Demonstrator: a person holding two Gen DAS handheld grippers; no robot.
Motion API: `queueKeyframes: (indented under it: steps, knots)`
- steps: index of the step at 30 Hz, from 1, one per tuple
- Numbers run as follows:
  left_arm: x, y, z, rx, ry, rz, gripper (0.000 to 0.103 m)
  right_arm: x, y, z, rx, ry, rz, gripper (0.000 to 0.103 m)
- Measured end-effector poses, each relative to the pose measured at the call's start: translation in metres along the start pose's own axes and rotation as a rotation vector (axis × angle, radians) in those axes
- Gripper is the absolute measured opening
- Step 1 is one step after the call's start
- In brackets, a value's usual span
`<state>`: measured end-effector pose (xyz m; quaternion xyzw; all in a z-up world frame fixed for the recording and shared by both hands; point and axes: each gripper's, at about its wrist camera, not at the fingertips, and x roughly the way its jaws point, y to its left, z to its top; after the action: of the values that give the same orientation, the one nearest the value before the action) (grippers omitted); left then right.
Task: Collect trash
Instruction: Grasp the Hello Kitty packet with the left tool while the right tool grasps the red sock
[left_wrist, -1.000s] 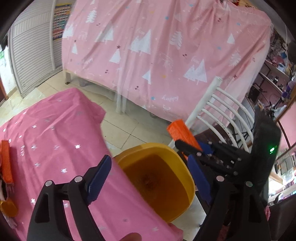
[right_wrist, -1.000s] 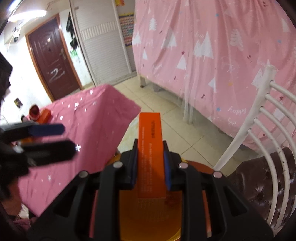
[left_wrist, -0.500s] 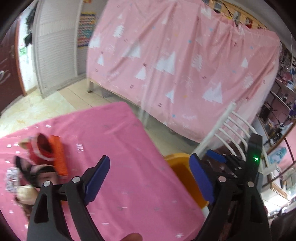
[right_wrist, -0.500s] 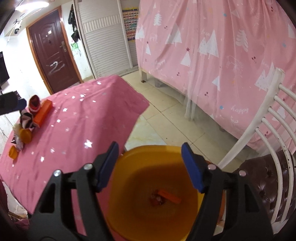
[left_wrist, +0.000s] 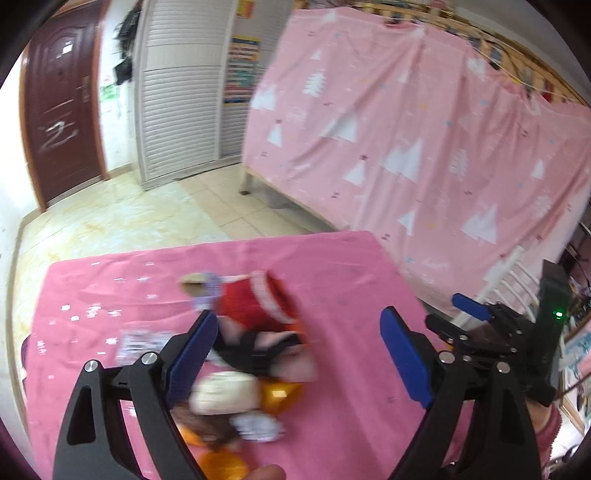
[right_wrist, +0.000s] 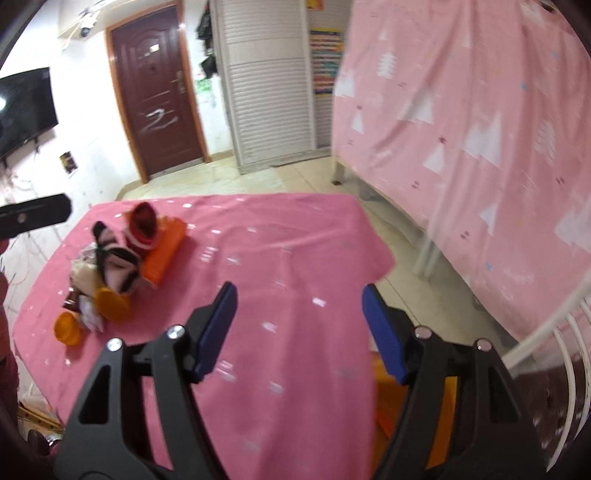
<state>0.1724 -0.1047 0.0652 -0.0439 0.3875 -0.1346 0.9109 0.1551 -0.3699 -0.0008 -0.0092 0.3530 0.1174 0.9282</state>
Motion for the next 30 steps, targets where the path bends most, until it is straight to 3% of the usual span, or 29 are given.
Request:
queueKeyframes:
  steps: [9,17,22,30]
  knots:
    - [-0.008,0.083,0.001,-0.078,0.007,0.086,0.083,0.021,0.069,0.03,-0.104,0.007,0.057,0.068]
    - [0.009,0.129,-0.009,-0.12,0.052,0.136,0.083,0.041,0.108,0.052,-0.143,0.02,0.125,0.068]
    - [0.033,0.145,-0.02,-0.13,0.108,0.146,0.083,0.052,0.125,0.059,-0.154,0.034,0.146,0.068]
    - [0.059,0.137,-0.03,-0.106,0.143,0.165,0.083,0.069,0.151,0.067,-0.212,0.059,0.151,0.068]
